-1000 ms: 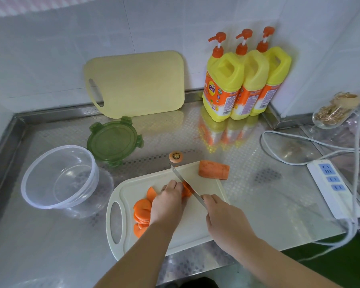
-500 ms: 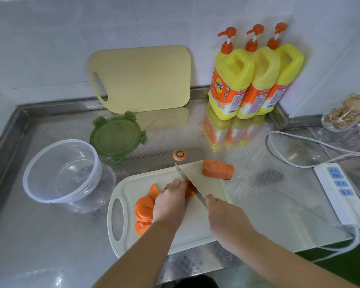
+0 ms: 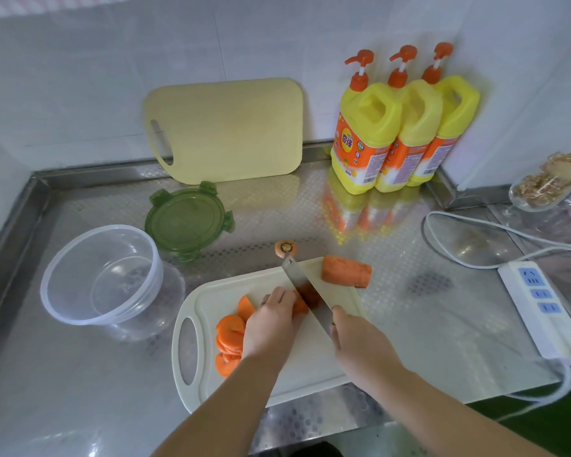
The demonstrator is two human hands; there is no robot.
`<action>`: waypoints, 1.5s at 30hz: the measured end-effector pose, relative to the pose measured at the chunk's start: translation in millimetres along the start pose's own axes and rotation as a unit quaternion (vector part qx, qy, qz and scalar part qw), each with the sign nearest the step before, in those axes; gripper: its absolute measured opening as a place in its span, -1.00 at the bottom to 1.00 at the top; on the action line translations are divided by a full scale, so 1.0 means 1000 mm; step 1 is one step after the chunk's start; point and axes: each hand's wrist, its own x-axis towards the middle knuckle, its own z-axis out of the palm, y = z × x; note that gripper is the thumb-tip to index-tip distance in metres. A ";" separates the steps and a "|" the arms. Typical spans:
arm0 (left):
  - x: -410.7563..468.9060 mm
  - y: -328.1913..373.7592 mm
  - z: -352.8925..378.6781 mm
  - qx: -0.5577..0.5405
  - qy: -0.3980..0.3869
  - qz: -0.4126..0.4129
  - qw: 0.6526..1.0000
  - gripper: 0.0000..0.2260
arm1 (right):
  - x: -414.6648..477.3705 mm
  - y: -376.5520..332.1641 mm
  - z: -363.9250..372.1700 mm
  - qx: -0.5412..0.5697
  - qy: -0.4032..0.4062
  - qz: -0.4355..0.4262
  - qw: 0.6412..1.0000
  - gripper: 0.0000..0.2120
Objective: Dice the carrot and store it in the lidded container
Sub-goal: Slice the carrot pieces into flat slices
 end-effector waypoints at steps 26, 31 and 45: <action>0.000 -0.005 -0.005 -0.074 0.005 -0.037 0.997 -0.77 | -0.011 -0.017 0.000 -0.082 -0.008 -0.025 0.996 -0.73; 0.001 -0.007 -0.003 -0.069 0.007 -0.036 0.997 -0.79 | -0.005 -0.017 0.003 -0.094 -0.036 -0.009 0.995 -0.61; -0.005 -0.007 -0.007 -0.096 0.019 -0.038 0.995 -0.80 | -0.007 -0.007 0.000 -0.009 0.033 -0.029 0.999 -0.88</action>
